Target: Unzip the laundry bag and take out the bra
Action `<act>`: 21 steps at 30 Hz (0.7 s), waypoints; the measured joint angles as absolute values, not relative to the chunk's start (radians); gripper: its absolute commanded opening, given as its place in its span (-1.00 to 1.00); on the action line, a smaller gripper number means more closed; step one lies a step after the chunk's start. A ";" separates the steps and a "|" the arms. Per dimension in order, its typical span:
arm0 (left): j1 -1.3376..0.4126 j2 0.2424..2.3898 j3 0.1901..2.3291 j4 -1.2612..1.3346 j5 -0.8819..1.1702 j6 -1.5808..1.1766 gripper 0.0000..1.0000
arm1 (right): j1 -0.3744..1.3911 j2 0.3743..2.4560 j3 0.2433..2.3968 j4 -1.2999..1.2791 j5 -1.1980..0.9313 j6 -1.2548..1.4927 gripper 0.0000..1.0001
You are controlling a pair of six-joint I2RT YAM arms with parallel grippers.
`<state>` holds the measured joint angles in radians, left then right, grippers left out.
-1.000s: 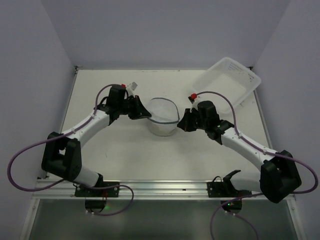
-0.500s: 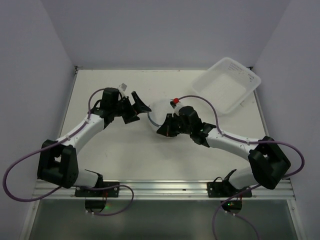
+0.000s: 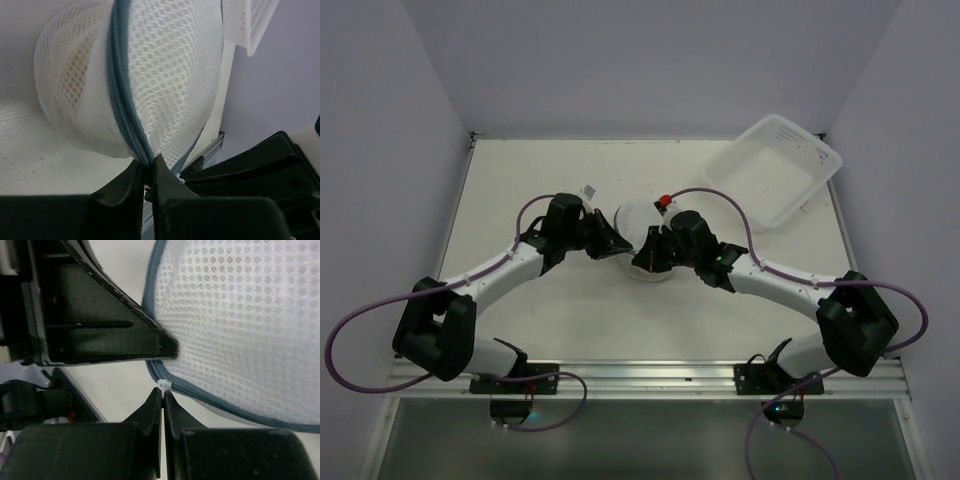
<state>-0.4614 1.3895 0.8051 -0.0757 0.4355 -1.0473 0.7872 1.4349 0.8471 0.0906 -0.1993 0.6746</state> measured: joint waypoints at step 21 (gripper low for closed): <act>-0.312 1.490 1.006 -0.255 0.566 -0.704 -0.23 | 0.475 1.301 0.835 -0.133 -0.331 0.470 -1.00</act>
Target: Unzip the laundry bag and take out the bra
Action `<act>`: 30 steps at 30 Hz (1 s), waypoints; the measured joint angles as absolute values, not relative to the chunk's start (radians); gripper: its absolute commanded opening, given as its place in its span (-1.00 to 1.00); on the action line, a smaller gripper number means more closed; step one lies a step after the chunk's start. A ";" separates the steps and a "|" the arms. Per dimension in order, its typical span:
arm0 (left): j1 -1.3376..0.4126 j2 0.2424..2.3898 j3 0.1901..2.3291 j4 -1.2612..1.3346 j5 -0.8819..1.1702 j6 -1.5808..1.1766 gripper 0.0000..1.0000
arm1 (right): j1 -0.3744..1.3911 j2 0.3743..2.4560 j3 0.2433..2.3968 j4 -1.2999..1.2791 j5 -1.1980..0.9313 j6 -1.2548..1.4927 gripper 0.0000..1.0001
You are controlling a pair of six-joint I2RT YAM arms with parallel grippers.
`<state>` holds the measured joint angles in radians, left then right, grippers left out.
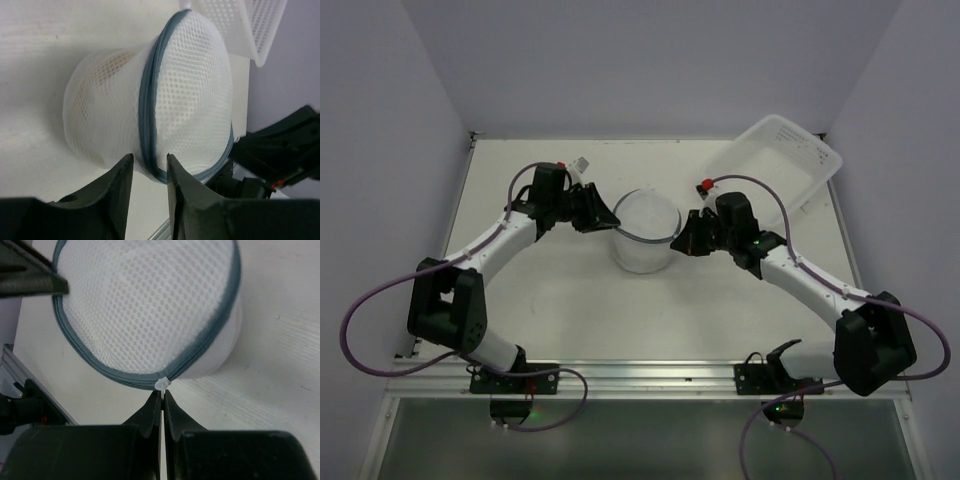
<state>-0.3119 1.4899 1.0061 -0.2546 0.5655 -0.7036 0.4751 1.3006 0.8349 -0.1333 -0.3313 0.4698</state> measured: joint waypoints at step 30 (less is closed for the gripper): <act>-0.476 1.429 0.843 -0.063 0.513 -0.984 -1.00 | 0.797 1.485 0.957 -0.031 -0.264 0.666 -1.00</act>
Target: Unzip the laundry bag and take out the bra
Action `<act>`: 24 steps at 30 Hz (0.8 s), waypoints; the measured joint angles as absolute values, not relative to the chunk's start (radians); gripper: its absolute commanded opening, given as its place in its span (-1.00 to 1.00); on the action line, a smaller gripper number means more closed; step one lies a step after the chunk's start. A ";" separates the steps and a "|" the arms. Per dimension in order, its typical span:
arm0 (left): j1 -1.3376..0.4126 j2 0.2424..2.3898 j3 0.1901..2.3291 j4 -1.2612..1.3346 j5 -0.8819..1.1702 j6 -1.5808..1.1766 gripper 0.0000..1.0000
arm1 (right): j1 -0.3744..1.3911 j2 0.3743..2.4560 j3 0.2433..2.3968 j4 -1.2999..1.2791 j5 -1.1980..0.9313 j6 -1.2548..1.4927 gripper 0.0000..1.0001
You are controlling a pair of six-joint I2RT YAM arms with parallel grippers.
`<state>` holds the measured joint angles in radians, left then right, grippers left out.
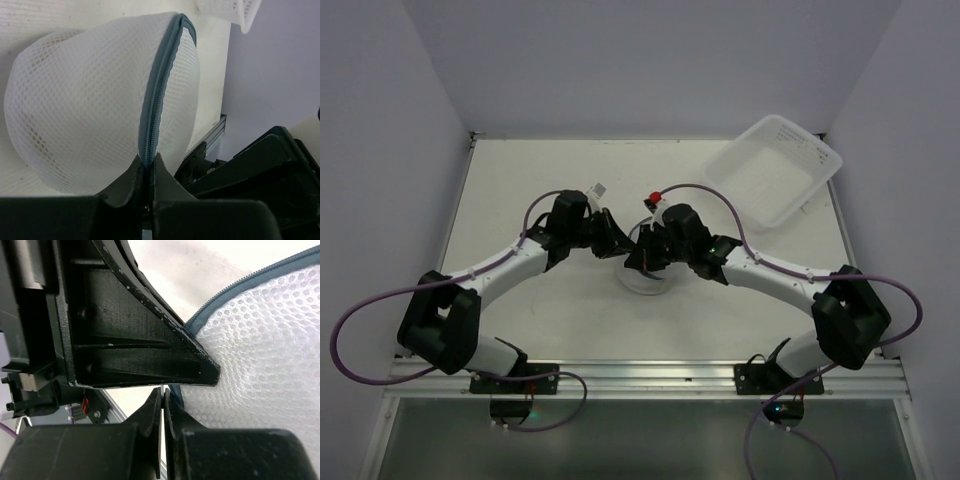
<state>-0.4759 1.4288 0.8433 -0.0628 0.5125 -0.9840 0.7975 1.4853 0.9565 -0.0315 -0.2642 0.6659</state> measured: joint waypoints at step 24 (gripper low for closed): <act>-0.383 1.181 0.615 -0.054 0.491 -0.932 0.21 | 0.575 1.300 0.878 -0.258 -0.250 0.511 -0.07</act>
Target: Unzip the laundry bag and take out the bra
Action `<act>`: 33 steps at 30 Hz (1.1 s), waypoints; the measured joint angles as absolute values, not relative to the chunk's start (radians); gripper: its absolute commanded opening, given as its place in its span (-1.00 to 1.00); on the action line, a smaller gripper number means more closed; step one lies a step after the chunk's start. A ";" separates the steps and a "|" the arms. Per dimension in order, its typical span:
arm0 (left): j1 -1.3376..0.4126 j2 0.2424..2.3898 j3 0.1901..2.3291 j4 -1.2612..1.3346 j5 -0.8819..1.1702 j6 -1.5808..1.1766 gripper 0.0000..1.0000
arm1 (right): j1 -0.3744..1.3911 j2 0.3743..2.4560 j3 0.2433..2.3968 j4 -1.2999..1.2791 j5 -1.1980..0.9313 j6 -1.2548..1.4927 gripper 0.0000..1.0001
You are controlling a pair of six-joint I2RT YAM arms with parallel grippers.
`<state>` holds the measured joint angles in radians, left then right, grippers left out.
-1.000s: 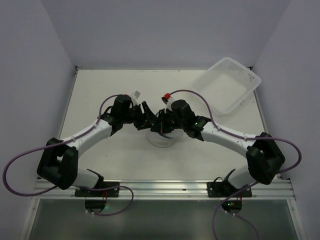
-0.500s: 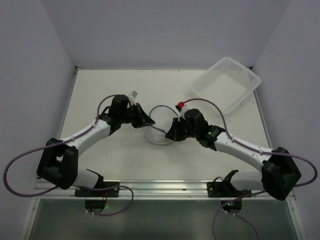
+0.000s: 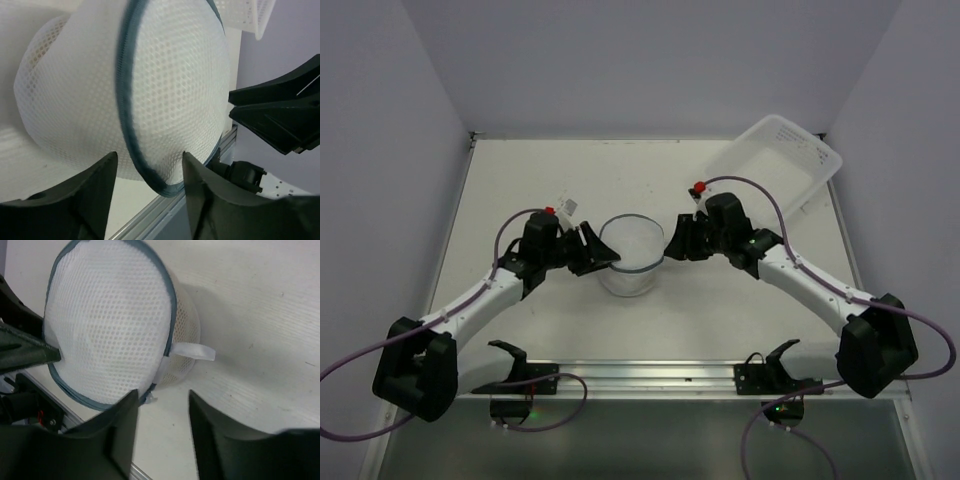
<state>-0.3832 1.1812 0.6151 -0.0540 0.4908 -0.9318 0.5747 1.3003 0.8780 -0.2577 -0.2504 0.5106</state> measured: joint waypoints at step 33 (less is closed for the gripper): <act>-0.345 1.337 0.410 0.136 0.321 -0.904 -0.09 | 0.624 1.427 0.786 -0.077 -0.133 0.673 0.62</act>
